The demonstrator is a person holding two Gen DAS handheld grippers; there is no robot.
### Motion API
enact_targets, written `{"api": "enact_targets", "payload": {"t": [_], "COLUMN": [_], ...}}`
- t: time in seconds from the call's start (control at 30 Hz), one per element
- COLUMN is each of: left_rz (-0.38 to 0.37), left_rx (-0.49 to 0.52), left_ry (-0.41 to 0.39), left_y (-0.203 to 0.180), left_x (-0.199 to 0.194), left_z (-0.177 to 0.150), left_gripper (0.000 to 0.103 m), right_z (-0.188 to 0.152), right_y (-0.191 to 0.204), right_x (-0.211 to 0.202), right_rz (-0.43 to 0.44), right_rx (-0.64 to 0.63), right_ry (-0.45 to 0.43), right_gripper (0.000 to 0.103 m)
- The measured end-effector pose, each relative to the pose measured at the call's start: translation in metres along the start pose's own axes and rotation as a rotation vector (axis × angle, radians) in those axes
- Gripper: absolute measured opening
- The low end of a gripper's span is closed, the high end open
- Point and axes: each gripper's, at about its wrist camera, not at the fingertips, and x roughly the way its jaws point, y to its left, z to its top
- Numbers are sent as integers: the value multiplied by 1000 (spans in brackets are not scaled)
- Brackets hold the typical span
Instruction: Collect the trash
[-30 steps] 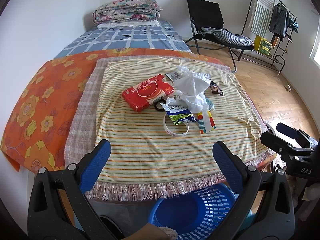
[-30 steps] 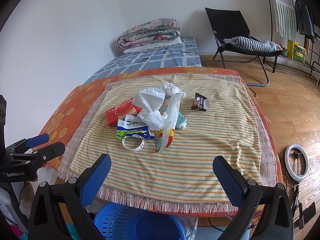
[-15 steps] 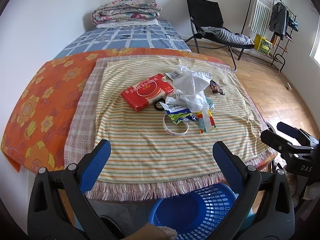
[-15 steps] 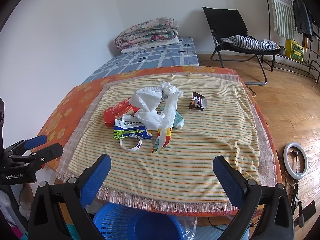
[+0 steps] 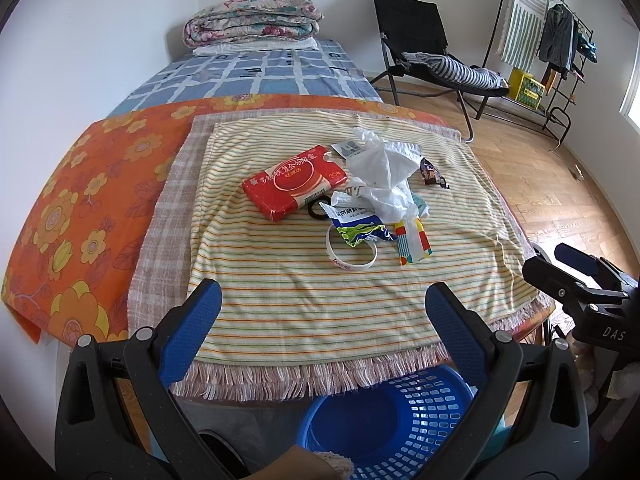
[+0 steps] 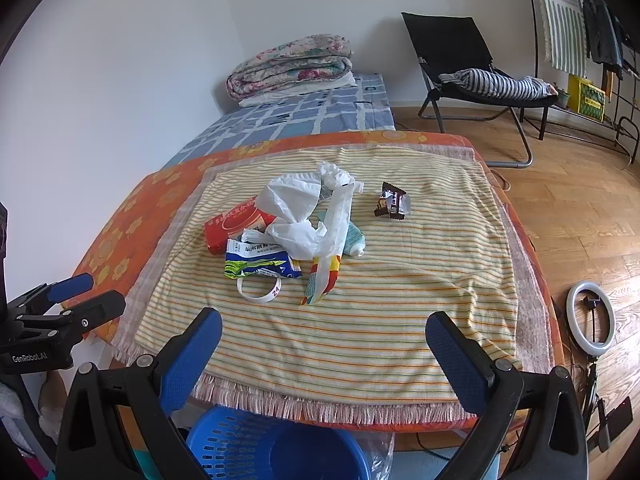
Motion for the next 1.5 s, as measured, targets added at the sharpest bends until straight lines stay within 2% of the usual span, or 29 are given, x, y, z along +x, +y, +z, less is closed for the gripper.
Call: {"api": "enact_targets", "payload": {"t": [0.97,1.17,1.5], "left_rz": [2,13,-19], "left_rx": [1,-6,-31], "left_ry": [4,8,63], "left_y": [0,8,21], "left_x": [0,10,19], "left_z": [0,-17,-15], "left_gripper": [103,103,103], "right_z": [-1,-4,-4], "right_y": [0,-4,-10], "right_x": [1,2,0], "right_rz": [-4,-11,-24], "right_rx": [-3,3,15], "right_ry": [6,6,1], "right_gripper": [103,103,103]}}
